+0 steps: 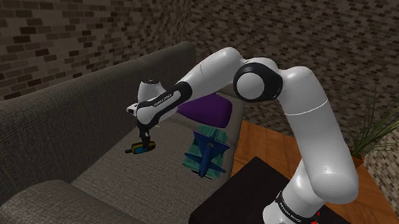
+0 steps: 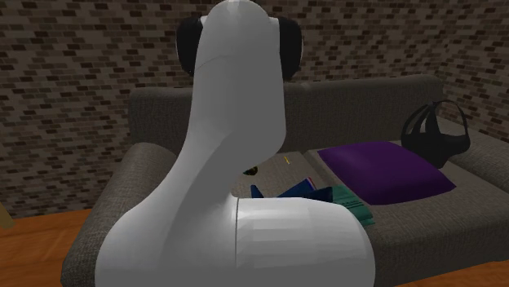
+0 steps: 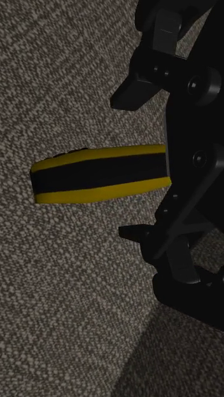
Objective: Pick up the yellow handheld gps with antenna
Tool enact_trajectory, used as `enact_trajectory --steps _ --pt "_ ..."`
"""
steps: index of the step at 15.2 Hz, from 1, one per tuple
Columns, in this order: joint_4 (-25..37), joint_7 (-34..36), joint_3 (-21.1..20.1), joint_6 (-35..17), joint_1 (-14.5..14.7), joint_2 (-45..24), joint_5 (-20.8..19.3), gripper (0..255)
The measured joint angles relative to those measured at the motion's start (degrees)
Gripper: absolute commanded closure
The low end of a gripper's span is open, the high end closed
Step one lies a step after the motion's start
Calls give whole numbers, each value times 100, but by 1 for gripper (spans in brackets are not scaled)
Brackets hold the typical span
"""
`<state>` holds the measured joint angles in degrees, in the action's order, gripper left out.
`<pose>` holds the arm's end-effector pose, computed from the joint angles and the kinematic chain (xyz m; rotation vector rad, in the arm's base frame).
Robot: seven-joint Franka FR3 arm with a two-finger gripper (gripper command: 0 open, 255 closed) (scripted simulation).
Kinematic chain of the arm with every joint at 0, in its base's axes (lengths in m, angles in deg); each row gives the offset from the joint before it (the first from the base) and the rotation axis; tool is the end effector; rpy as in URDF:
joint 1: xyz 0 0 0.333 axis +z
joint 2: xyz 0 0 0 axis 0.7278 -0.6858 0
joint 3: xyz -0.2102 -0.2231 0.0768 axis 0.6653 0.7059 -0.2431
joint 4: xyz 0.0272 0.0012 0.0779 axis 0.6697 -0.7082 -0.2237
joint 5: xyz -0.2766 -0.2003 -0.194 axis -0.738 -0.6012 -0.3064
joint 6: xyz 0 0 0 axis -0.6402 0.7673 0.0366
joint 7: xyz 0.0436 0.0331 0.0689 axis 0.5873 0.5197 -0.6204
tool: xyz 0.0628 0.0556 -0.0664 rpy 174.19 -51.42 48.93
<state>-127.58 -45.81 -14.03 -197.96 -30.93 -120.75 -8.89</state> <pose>0.6568 0.1931 0.1561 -2.5933 -1.7308 -0.0716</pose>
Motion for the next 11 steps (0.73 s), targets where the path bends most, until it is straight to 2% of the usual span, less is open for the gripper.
enact_trajectory --steps 5,6,11 --pt "139 -20 -5 -177 -4 -318 0 0" --pt "139 -24 -5 -192 -7 -334 0 255" --pt "144 -26 -4 -211 -9 -344 0 255"
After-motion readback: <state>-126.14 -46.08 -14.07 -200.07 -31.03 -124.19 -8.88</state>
